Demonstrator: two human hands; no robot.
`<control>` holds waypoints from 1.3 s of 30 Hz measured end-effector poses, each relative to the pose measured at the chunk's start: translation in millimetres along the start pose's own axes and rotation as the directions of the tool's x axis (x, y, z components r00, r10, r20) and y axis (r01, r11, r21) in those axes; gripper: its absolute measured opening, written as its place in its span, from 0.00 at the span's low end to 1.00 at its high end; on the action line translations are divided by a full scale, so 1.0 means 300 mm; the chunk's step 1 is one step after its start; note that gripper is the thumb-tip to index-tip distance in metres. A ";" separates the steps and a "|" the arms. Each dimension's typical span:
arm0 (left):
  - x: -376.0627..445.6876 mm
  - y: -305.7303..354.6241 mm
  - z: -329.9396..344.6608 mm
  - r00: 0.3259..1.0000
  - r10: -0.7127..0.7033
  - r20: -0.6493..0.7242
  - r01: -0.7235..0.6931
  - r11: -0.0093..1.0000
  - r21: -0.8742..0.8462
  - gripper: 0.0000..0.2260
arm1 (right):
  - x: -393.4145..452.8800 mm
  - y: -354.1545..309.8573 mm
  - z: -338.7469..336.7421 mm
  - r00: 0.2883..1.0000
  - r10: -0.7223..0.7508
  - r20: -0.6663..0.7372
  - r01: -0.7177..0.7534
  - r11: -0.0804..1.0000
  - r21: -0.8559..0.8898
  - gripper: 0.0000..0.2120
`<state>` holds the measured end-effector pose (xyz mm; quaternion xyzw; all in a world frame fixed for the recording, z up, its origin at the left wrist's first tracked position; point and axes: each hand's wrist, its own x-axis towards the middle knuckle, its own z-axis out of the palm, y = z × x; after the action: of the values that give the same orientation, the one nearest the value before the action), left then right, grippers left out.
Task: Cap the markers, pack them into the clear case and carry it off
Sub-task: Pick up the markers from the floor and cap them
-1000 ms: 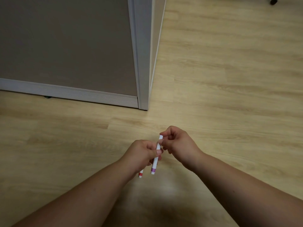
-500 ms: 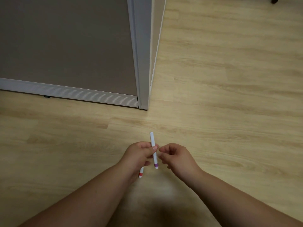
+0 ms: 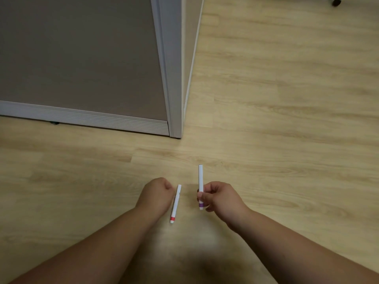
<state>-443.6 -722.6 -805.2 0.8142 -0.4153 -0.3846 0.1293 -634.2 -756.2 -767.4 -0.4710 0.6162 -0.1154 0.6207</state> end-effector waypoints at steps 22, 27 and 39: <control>-0.021 0.042 0.091 0.968 -0.058 0.242 0.163 0.885 -0.436 0.05 | 0.007 0.053 -0.043 0.998 0.063 0.001 -0.063 0.996 0.057 0.06; -0.015 0.054 0.053 0.951 -0.013 0.307 0.213 0.750 -0.626 0.07 | 0.019 0.045 -0.047 0.997 0.063 0.049 -0.068 0.991 0.118 0.02; -0.203 0.135 -0.009 0.934 -0.099 0.342 0.321 0.653 -0.686 0.04 | -0.126 0.021 -0.068 0.983 0.139 0.123 -0.159 0.972 0.173 0.03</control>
<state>-486.8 -700.6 -750.3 0.6749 -0.1420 -0.6396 0.3394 -662.9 -734.6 -743.1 -0.3703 0.6015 -0.0980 0.7011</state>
